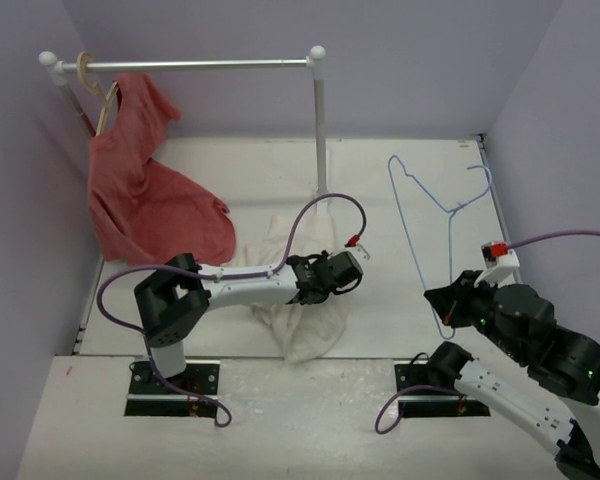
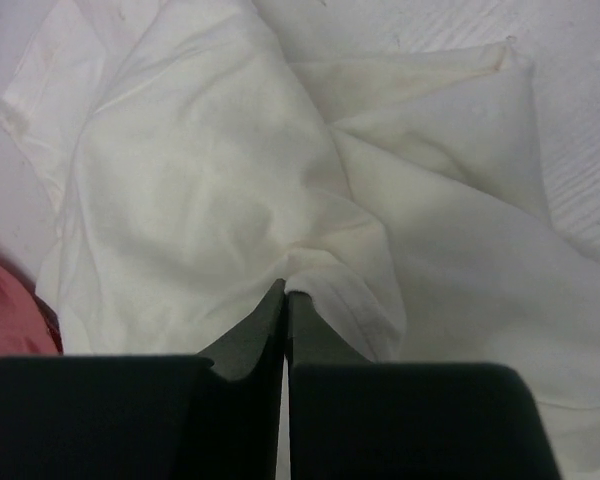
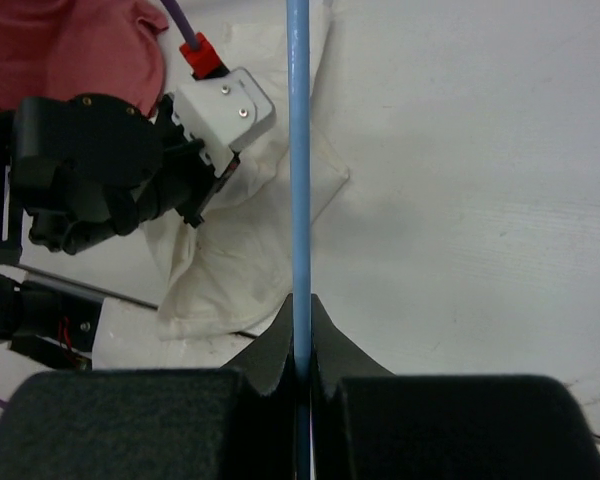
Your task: Place the t-shirt on the hanger
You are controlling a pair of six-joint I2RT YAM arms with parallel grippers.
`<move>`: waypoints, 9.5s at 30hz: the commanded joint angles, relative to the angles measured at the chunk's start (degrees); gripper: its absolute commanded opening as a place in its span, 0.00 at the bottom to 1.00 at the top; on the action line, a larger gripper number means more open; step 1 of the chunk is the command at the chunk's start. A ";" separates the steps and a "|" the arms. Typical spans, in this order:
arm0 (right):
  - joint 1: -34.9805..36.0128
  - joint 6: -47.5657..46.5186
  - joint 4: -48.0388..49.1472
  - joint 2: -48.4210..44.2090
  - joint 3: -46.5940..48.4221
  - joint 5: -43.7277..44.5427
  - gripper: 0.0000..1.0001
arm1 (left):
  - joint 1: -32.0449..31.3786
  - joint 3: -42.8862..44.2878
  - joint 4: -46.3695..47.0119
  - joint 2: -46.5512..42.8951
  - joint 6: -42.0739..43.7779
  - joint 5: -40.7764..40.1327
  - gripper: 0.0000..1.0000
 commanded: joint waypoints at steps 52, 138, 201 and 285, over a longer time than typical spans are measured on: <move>0.14 -0.12 17.06 3.30 -12.68 -28.48 0.00 | 20.23 20.58 -5.03 -6.55 -17.55 7.45 0.00; -0.38 -23.90 82.80 12.01 -29.67 -30.65 0.00 | 13.55 26.45 -13.69 -37.85 -12.83 21.31 1.00; -2.37 -30.23 75.09 3.38 -30.68 -43.87 0.00 | 12.23 16.03 -14.58 -36.38 57.89 46.36 0.16; 13.86 5.23 50.70 40.15 -13.74 -3.70 0.69 | 12.23 -3.97 7.61 -52.77 23.28 17.23 0.00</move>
